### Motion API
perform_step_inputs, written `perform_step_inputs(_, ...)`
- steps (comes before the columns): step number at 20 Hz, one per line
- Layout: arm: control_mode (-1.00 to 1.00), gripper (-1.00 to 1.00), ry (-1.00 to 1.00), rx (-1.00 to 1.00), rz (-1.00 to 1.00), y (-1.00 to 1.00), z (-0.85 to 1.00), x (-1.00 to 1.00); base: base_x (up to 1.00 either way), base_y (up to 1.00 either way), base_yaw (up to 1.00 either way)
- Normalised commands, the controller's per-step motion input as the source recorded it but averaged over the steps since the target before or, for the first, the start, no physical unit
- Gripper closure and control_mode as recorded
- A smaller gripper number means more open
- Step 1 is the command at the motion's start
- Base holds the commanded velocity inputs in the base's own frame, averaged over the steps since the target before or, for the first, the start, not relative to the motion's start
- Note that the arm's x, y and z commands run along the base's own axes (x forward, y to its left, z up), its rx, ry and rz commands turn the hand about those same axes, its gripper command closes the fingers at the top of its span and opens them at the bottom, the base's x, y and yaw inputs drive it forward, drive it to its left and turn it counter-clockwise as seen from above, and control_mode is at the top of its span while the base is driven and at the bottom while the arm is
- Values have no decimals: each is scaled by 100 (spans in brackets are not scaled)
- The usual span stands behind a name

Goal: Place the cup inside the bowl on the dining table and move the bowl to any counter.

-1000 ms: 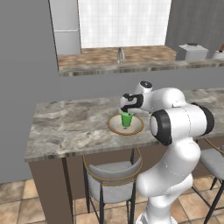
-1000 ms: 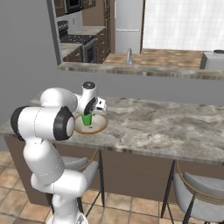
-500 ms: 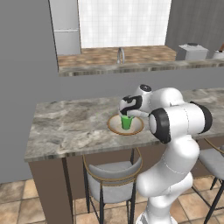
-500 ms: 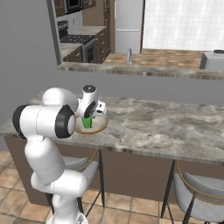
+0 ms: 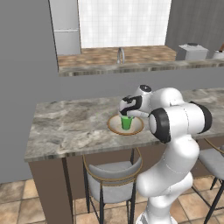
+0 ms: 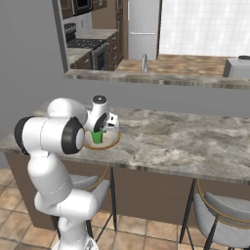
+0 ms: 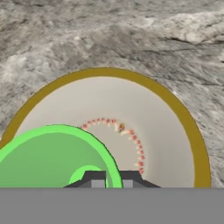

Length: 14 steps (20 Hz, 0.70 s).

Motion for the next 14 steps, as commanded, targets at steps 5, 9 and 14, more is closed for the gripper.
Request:
perform_step_inputs(5, -100, 100, 0, 0, 0, 0, -12, 0, 0, 0, 0)
perform_step_inputs(9, -100, 100, 0, 0, 0, 0, -15, 0, 0, 0, 0)
perform_step_inputs(14, -100, 100, 0, 0, 0, 0, -12, 0, 0, 0, 0)
